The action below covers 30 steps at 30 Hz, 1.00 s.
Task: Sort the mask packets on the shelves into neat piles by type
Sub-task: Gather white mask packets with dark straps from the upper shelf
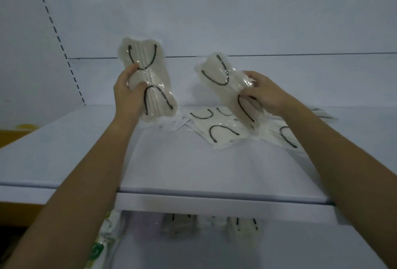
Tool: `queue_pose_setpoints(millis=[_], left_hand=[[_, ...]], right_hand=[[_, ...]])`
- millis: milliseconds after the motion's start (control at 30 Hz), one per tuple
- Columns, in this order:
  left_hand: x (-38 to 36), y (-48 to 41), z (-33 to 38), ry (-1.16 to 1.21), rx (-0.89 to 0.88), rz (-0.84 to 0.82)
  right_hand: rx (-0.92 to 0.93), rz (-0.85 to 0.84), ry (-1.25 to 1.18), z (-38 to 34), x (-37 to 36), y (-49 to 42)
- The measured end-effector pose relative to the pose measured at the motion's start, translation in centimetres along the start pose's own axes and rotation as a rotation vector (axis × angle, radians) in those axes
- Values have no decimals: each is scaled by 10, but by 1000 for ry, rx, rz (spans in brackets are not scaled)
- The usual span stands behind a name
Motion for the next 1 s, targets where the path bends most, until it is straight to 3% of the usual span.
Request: queue_pose_setpoints(millis=[67,133,233,367,467,567,833,1000], left_hand=[[-13,6,8,26,-10,-54],[-43,15,15,38,29,-170],[-92,34,23,186,154,-321],[-133,56,39,142,85,-409],[-147,60,43,106,67,-414],[-158,55,45,82,47,-399],[-206,76,37,75,95,-364],[-200,79,27,-20,67,-319]], right_hand=[[13,64,-321,-13,8,2],[23,103,-411,-28,0,4],[-9,203,-316,-32,-15,7],[-30,254,-153,-26,-12,17],[11,287,-118,-26,34,23],[18,361,171,-11,104,28],[-312,-131,876,118,145,13],[-385,-278,913,129,151,13]])
Point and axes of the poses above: each hand's wrist, its own y-axis away from the middle knuckle, its own x-axis out of the back of the hand, z = x × y, the point moved 8 cm from there along -y, towards the middle knuckle, and after that the axes turned 2 degrees about -x, right-handed, at the moved point
